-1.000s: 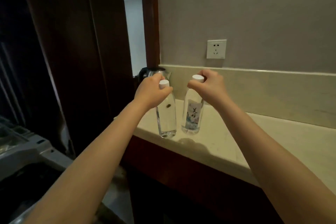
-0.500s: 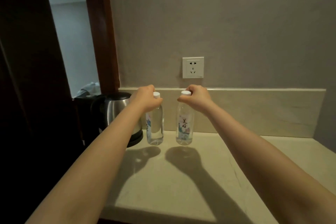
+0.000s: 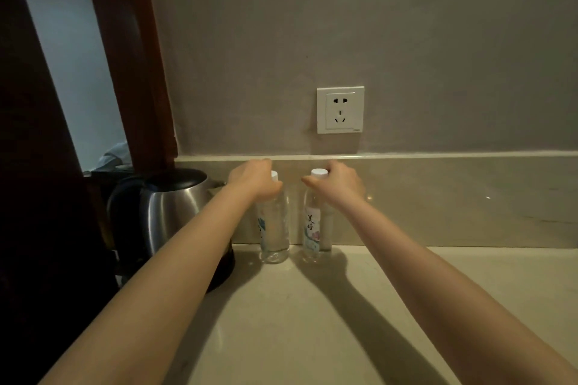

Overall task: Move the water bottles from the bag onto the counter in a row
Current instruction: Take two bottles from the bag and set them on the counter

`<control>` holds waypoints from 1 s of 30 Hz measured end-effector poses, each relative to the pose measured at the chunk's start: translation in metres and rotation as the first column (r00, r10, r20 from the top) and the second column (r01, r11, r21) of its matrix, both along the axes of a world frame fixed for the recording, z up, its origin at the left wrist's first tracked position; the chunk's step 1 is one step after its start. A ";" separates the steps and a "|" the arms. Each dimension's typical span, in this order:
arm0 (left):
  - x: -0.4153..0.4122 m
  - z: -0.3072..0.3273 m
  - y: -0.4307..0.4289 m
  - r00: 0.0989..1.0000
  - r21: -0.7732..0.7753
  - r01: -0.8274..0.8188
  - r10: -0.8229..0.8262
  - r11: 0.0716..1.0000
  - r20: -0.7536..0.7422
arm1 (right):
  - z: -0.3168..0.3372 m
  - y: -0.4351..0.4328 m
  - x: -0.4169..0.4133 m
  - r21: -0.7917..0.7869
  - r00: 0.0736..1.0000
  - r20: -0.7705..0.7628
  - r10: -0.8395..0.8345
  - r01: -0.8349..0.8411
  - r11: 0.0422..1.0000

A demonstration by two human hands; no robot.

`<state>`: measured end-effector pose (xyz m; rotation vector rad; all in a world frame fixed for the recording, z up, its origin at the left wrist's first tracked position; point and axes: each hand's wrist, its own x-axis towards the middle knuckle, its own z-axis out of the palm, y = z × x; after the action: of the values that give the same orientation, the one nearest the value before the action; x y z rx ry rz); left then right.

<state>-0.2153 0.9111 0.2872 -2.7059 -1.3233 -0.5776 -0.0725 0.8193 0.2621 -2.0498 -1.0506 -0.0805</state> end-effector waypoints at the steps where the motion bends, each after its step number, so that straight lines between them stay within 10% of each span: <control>1: 0.000 0.001 0.005 1.000 -0.017 0.014 -0.014 1.000 -0.008 | -0.001 0.001 0.001 0.000 1.000 -0.003 0.029 -0.029 1.000; 22: -0.007 0.023 0.025 0.961 -0.224 0.253 -0.271 0.941 -0.055 | 0.002 0.017 -0.019 0.012 0.969 0.084 0.233 -0.235 0.972; 30: -0.017 0.004 0.003 0.924 -0.045 0.261 -0.237 0.964 0.300 | 0.002 -0.004 -0.012 -0.035 0.962 0.012 0.272 -0.271 0.962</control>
<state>-0.2320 0.9141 0.2913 -2.9731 -1.0790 -1.0035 -0.0850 0.8157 0.2639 -1.9170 -1.3414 0.0613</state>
